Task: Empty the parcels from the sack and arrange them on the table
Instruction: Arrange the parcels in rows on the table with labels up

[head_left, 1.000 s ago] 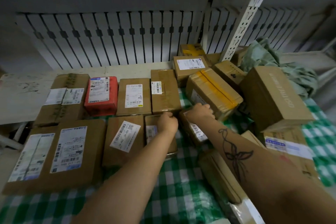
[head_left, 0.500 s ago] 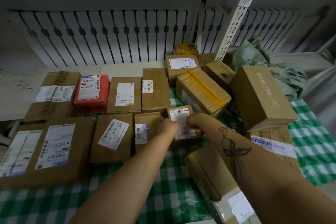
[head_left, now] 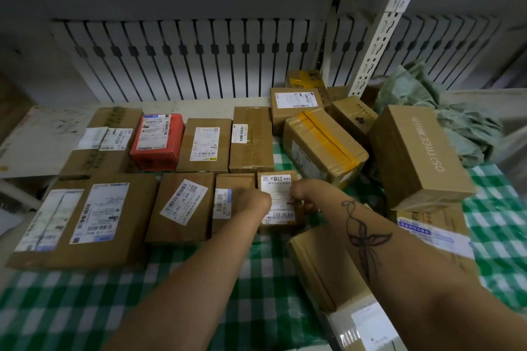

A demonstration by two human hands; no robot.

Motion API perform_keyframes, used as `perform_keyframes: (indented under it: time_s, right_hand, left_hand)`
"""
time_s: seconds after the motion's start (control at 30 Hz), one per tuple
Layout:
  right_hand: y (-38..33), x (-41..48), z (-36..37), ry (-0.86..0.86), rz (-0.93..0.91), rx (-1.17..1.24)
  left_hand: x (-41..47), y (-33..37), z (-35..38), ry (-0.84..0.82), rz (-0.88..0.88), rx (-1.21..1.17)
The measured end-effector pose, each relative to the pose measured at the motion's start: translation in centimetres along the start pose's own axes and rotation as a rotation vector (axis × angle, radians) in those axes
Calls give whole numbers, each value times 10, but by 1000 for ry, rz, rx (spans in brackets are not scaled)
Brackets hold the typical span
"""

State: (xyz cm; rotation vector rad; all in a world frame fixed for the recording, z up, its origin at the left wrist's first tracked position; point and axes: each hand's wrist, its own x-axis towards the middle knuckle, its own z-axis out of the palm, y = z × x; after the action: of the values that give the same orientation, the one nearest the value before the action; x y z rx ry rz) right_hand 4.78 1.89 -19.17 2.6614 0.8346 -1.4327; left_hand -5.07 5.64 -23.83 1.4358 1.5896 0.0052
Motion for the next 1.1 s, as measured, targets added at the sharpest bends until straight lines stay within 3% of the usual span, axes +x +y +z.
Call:
perform_keyframes:
  time_s: [0.2,0.47,0.83,0.97,1.1]
  right_hand:
    - [5,-8,-3,78,-59,34]
    - [22,-25,-14,144,-148,153]
    - [57,-43,-20,339,-355,248]
    - [78,-58,-26,412,-365,288]
    - [101,-75,-26,459,-342,174]
  left_hand:
    - [-10,-6,1,86,83,-137]
    - [-42,3,9,75,182,-100]
    - [-80,0,23,63,62,-290]
    - [-97,-9,21,27,25,-462]
    - [-112,-17,25,-58,-23,-563]
